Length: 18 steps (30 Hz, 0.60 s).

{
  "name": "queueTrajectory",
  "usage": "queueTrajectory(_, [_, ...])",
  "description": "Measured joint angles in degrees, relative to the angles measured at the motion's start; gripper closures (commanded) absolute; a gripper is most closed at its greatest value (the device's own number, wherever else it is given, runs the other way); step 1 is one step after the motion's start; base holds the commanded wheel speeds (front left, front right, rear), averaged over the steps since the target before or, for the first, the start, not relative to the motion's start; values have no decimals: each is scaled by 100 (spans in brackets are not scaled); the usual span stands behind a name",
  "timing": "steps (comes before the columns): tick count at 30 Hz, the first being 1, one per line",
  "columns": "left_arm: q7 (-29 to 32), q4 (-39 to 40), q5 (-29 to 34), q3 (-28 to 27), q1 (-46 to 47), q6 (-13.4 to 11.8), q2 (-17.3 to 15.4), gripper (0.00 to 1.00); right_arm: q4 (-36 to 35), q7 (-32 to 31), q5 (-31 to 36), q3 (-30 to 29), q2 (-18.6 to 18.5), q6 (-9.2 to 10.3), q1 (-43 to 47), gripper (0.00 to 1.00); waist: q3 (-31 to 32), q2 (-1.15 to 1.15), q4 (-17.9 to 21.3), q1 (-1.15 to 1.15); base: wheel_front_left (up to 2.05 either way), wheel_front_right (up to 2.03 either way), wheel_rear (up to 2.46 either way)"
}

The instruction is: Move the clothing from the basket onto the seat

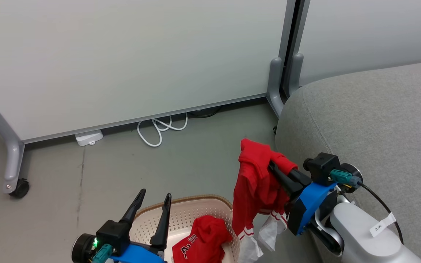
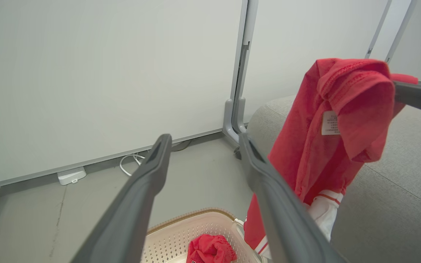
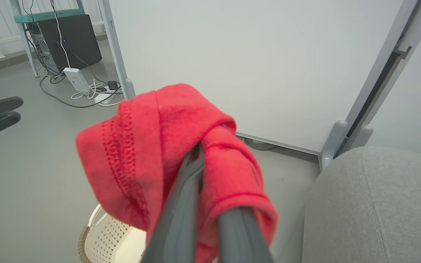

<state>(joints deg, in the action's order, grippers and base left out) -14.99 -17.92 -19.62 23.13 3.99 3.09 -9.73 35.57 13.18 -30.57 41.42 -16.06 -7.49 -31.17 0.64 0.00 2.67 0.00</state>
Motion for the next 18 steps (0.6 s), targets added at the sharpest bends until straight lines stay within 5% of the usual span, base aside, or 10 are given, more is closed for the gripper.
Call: queueTrajectory(18, [-1, -80, 509, -469, -64, 376, 335, 0, -246, -102, 224, -274, 76, 0, 104, 100, -82, 0, 490, 0, 0, 0, 0])
